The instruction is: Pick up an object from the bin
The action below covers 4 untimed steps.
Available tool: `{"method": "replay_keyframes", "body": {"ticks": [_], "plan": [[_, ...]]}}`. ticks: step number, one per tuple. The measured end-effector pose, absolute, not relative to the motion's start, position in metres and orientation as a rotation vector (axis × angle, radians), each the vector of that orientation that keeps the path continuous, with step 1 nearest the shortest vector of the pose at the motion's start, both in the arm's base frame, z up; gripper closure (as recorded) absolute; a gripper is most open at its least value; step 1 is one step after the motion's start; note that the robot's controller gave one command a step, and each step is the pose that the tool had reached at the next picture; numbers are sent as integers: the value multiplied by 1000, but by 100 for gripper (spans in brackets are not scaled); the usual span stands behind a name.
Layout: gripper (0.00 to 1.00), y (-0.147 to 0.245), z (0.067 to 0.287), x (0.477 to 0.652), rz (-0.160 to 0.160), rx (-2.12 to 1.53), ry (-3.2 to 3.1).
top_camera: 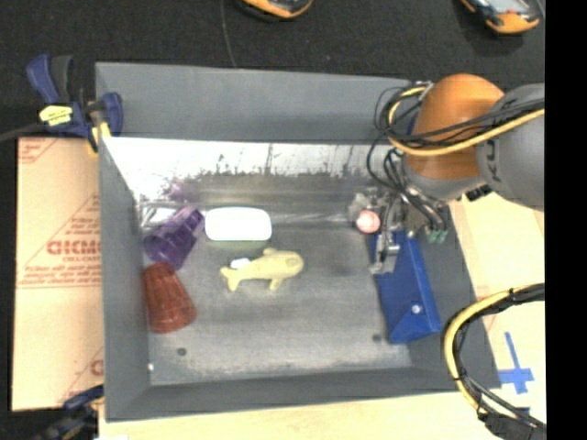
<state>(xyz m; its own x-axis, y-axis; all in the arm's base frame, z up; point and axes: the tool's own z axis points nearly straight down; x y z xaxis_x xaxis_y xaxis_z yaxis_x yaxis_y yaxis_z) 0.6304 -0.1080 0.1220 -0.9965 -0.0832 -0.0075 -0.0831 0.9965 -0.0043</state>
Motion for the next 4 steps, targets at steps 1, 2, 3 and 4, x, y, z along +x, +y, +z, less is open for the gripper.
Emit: {"method": "replay_keyframes", "body": {"ticks": [1, 2, 3, 4], "plan": [[0, -73, 102, 631, -10, 42, 3128], [0, -50, 91, 632, -8, 58, 3128], [0, -51, 102, 633, -9, 52, 3124], [0, 3, 115, 615, -7, -28, 3130]]}}
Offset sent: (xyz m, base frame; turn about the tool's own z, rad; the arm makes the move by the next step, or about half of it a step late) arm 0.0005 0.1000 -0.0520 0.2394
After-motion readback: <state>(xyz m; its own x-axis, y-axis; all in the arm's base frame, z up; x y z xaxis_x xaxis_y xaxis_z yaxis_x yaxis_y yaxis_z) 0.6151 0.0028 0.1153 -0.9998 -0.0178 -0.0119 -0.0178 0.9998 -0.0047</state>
